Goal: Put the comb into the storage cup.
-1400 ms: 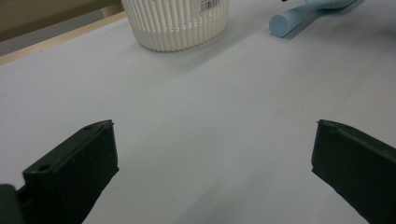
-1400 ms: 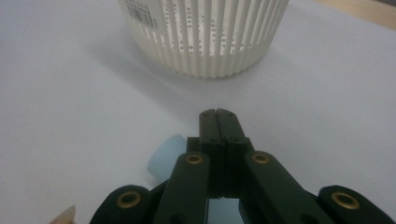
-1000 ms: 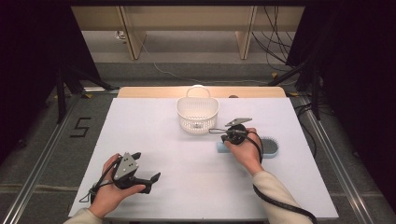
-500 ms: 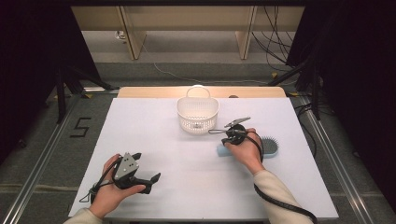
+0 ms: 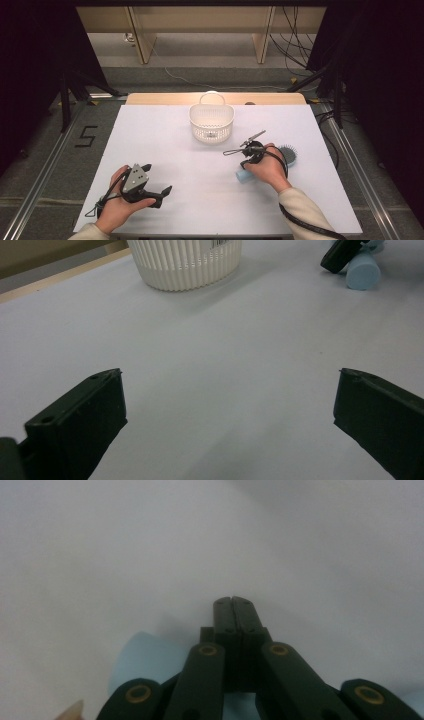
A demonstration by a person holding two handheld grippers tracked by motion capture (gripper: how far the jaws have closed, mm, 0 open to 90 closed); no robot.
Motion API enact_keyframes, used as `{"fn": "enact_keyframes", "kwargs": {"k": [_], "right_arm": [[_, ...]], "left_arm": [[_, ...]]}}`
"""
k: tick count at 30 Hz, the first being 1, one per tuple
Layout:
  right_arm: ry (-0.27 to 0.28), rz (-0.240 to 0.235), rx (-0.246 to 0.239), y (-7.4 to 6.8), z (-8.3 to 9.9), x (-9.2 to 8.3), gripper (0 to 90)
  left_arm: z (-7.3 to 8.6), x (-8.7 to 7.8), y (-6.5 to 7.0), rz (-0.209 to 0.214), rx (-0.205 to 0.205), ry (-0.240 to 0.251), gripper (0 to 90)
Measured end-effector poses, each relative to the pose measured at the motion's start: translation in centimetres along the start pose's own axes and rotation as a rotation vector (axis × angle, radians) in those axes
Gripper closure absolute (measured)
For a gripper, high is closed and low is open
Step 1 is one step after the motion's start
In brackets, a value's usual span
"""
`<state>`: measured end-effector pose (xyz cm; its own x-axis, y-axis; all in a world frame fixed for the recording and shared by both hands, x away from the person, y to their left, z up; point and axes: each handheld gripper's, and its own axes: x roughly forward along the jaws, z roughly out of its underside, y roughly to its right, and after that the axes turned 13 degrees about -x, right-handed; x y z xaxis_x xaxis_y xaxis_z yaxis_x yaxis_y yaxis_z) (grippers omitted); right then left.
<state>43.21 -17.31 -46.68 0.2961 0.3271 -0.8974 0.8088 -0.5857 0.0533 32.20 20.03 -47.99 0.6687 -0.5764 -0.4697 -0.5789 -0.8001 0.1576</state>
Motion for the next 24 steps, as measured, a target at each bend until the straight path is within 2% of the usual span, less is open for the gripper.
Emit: {"fn": "enact_keyframes", "kwargs": {"k": [15,24], "right_arm": [[-0.058,-0.043,-0.034,-1.2,3.0,-2.0,90.0],[-0.084,-0.059,-0.019,-1.5,5.1,-3.2,90.0]], "left_arm": [[0.0,0.0,0.0,0.001,0.0,-0.002,0.0],[0.0,0.0,0.1,0.004,0.002,-0.006,0.0]]}}
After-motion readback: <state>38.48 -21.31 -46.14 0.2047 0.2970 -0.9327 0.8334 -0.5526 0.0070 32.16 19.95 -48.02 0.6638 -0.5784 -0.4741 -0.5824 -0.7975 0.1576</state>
